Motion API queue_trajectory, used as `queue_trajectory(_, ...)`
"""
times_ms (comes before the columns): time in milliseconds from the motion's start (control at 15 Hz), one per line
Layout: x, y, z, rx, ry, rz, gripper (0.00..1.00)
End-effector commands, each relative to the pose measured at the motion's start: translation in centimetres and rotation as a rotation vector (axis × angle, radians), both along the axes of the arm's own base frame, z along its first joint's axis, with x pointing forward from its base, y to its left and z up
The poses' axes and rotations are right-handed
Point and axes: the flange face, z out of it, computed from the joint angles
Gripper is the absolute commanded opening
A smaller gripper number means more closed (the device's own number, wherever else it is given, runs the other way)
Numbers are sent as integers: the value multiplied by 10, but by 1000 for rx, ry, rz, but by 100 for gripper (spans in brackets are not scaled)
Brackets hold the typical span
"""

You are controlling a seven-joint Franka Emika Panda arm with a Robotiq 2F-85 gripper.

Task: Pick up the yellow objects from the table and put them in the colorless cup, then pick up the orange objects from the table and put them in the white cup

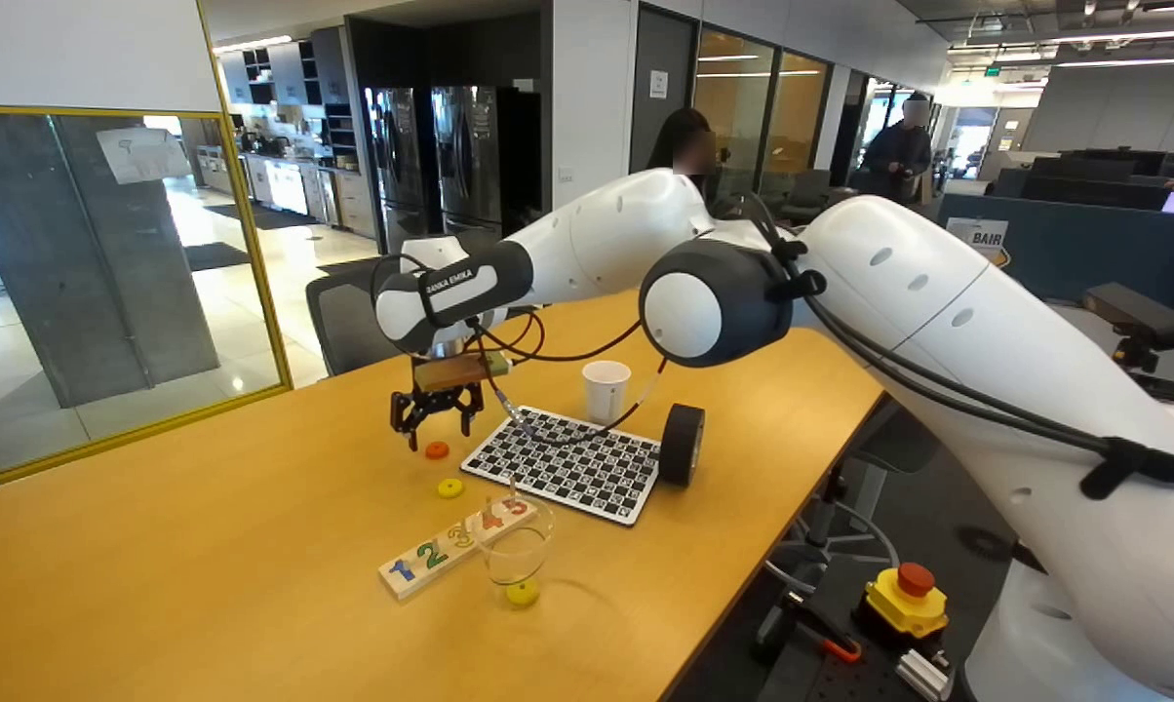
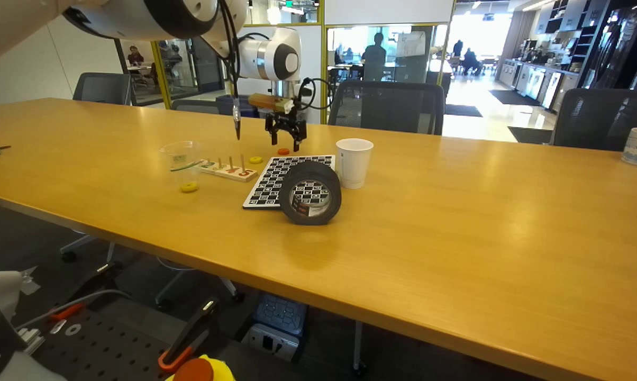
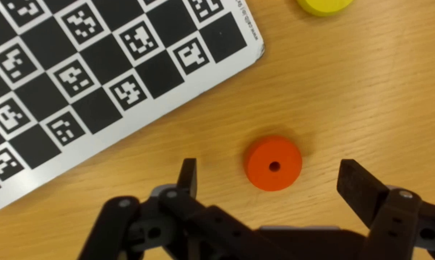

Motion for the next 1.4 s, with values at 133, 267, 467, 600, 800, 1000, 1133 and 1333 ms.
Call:
queue_trajectory(133, 8, 4, 0, 11, -26, -35, 100)
queue_trajectory(267, 8, 3, -1, 7, -23, -38, 100)
queue_trajectory(467, 7, 5, -2, -10, -21, -37, 100)
queue_trajectory(600, 7, 6, -3, -29, -24, -48, 100)
queue_trajectory(800, 7, 9, -4, -43, -25, -61, 100)
queue_trajectory(1000, 6, 11, -5, -48, -24, -71, 100)
queue_trajectory(1133, 6, 12, -5, -51, -25, -76, 100)
queue_trajectory(1333, 7, 11, -4, -56, -26, -83, 100)
